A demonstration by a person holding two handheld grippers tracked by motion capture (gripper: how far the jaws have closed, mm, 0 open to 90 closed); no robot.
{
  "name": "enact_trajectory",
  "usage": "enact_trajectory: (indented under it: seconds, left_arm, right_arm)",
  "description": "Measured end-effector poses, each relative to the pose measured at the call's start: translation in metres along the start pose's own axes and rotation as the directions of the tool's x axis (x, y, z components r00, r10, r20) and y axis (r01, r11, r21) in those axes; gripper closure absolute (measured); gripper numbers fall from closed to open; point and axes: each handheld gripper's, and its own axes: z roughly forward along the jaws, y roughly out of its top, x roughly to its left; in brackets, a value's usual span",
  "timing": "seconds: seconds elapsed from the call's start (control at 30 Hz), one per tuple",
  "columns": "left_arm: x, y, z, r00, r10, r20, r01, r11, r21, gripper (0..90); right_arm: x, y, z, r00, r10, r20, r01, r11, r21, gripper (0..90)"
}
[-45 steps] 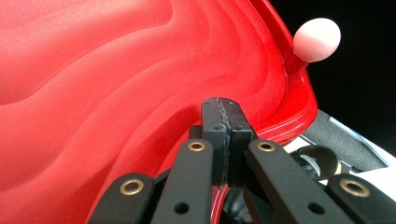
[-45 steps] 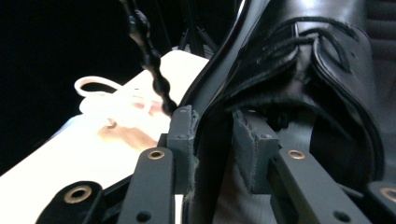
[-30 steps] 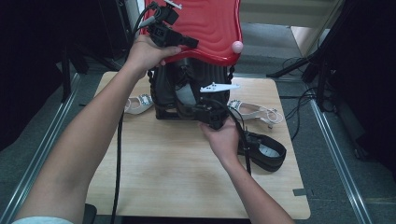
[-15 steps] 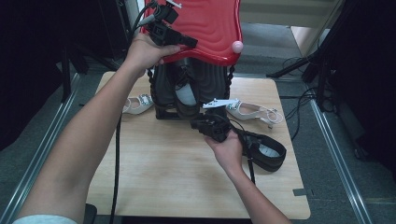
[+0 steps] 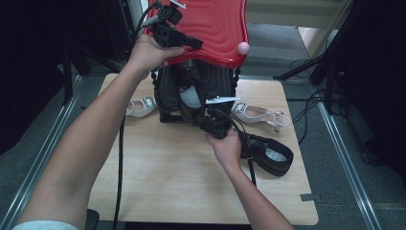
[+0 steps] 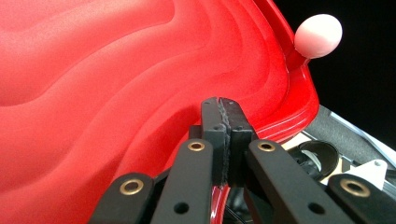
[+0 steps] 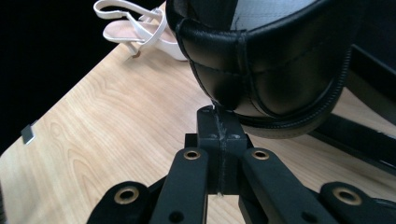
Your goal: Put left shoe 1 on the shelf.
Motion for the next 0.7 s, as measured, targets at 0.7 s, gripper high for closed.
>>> enact_trajectory:
  seconds: [0.7]
  left_arm:
    - [-0.001,-0.001,0.000,1.0000,0.003,-0.005,-0.003,0.9999,-0.010,90.0]
  right_arm:
    - [0.007,0.037,0.015,0.9973,-0.036,0.063,0.035,0.999,0.030,90.0]
